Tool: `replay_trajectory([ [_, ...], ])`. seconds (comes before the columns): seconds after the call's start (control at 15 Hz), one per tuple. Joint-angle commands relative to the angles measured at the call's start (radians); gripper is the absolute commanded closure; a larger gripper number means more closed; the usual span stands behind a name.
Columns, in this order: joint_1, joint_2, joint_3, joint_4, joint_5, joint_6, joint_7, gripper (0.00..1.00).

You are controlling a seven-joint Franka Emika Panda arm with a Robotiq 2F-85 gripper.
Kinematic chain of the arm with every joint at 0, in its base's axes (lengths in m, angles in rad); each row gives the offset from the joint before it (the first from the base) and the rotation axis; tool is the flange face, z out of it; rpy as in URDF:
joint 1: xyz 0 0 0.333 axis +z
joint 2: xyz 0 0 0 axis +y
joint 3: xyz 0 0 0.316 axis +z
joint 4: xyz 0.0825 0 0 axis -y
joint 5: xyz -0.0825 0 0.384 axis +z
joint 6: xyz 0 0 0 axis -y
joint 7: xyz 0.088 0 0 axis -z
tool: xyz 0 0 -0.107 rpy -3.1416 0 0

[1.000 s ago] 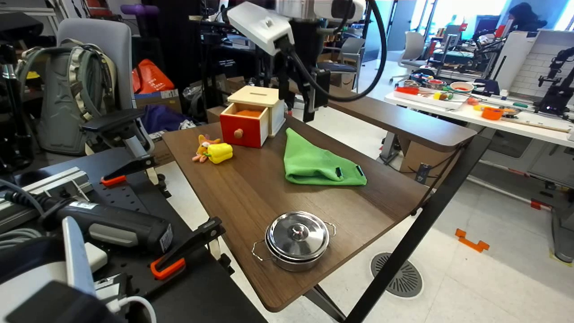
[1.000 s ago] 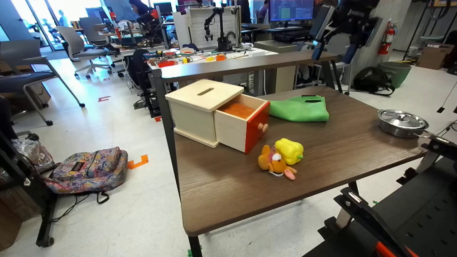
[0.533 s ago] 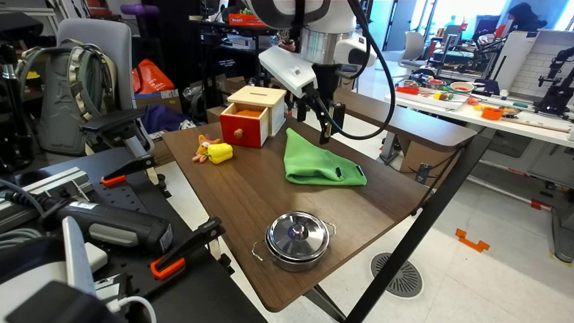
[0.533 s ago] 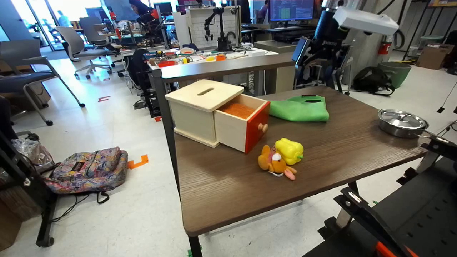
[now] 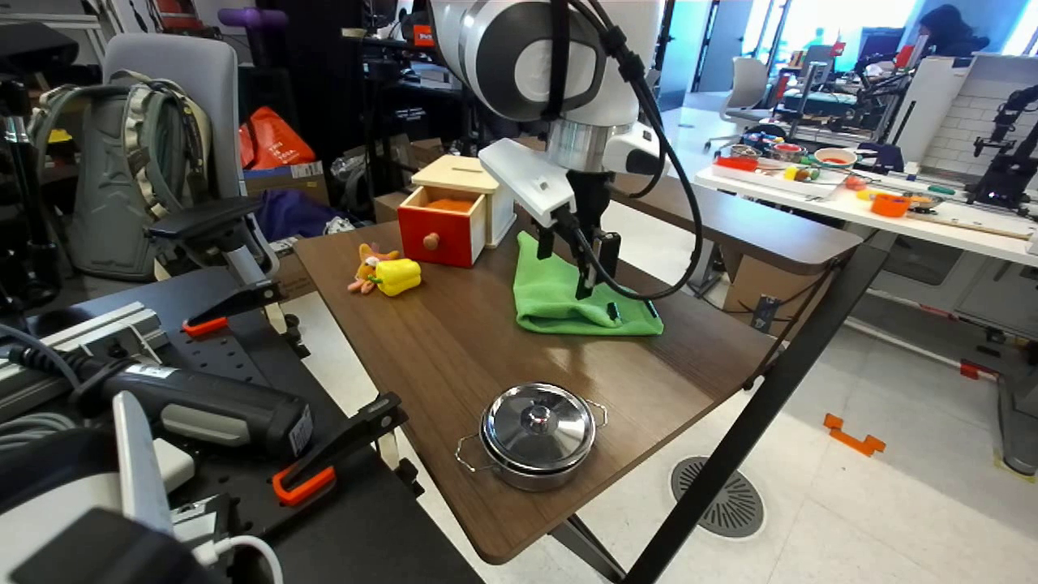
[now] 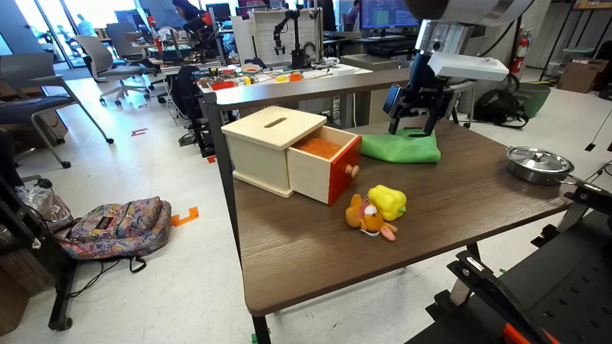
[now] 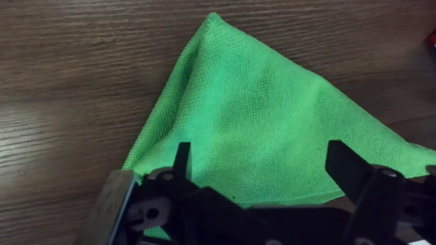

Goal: Move the cloth forward

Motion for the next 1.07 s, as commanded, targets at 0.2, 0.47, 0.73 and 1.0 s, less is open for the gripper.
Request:
replay_trajectory([
  [0.2, 0.005, 0.048, -0.003, 0.019, -0.082, 0.01, 0.063, 0.0],
  [0.47, 0.01, 0.061, -0.012, 0.006, -0.11, 0.012, 0.081, 0.0],
  [0.73, 0.022, 0.074, -0.031, -0.016, -0.139, 0.021, 0.102, 0.0],
  [1.0, 0.045, 0.056, -0.05, -0.088, -0.181, 0.04, 0.116, 0.0],
])
